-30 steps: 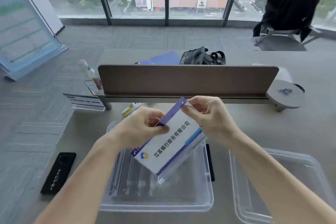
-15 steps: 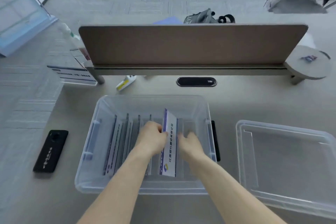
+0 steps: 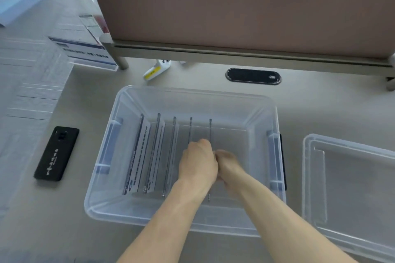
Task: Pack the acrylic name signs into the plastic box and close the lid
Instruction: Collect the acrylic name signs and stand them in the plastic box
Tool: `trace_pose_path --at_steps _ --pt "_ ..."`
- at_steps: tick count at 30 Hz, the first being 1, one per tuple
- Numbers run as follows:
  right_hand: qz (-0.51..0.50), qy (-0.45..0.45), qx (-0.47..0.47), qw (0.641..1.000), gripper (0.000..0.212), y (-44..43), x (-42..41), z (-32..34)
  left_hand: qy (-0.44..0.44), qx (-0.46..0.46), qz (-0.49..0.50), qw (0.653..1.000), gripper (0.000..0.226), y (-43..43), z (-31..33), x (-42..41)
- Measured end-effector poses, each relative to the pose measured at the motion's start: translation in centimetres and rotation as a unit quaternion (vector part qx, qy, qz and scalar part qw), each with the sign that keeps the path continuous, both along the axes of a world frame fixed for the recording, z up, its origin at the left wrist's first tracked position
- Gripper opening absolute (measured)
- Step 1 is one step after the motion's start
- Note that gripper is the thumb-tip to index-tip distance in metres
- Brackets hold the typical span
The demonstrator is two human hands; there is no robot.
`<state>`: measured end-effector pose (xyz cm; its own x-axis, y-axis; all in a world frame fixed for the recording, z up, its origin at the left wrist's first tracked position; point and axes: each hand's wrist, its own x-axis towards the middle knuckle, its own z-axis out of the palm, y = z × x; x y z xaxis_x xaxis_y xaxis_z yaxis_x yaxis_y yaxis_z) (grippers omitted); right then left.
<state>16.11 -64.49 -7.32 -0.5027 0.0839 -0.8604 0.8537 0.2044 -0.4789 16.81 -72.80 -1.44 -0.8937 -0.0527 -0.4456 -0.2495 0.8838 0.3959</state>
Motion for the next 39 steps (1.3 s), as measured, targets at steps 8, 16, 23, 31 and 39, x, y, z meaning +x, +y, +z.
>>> trace_pose_path --at_steps 8,16,23,31,39 --pt "-0.001 -0.008 -0.018 1.000 0.022 -0.8 0.5 -0.5 -0.021 -0.045 -0.026 0.998 0.012 -0.8 0.8 -0.2" --pt "0.015 -0.004 -0.007 1.000 0.043 -0.8 0.7 -1.0 0.018 -0.016 -0.006 1.000 0.011 -1.9 -0.3 -0.4" --pt "0.036 0.006 -0.004 0.999 0.045 -0.9 0.7 0.9 0.007 0.008 -0.004 1.000 0.015 -1.9 -0.3 -0.9" --pt "-0.014 0.269 0.043 0.962 0.045 -0.3 -0.2 13.4 0.039 0.162 0.043 0.985 0.038 -7.4 10.6 -0.2" --pt "-0.031 0.435 -0.033 0.899 0.042 -6.0 -3.8 26.9 0.194 0.213 0.125 0.949 0.047 -18.0 25.1 -1.6"
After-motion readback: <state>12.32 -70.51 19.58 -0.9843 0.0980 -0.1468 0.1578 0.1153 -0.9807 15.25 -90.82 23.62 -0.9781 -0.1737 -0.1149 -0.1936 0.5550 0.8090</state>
